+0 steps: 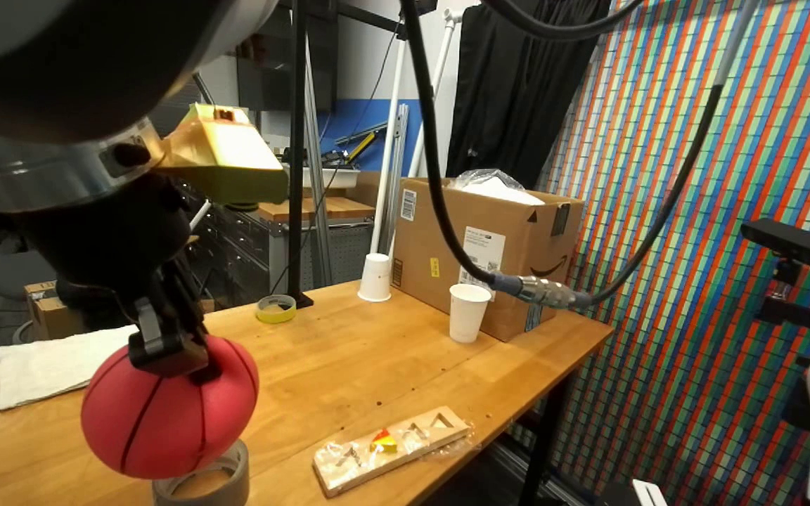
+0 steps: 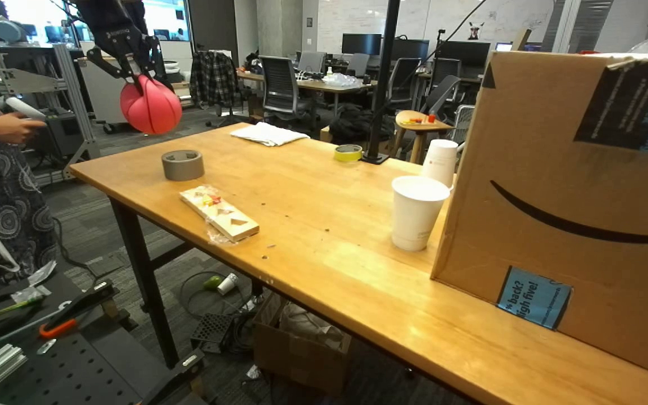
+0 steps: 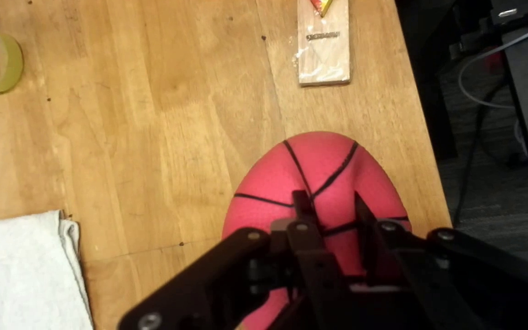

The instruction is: Put the white ball in the cup then put the ball over the masking tape

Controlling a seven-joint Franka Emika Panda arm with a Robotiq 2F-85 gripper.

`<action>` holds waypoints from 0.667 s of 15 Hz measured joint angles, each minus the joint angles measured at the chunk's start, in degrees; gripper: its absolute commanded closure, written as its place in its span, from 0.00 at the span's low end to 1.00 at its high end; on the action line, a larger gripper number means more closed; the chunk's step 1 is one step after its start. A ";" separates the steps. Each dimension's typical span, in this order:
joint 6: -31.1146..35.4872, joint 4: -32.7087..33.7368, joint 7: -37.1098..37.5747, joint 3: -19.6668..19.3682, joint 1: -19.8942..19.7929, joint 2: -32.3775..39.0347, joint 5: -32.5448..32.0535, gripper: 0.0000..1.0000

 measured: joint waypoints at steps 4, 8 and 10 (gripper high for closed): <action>2.39 2.29 -0.19 -0.39 -0.37 2.63 -3.79 0.92; 3.88 2.45 -0.57 -1.12 -0.85 4.13 -4.50 0.92; 4.29 1.99 -0.57 -1.28 -0.92 4.85 -4.50 0.92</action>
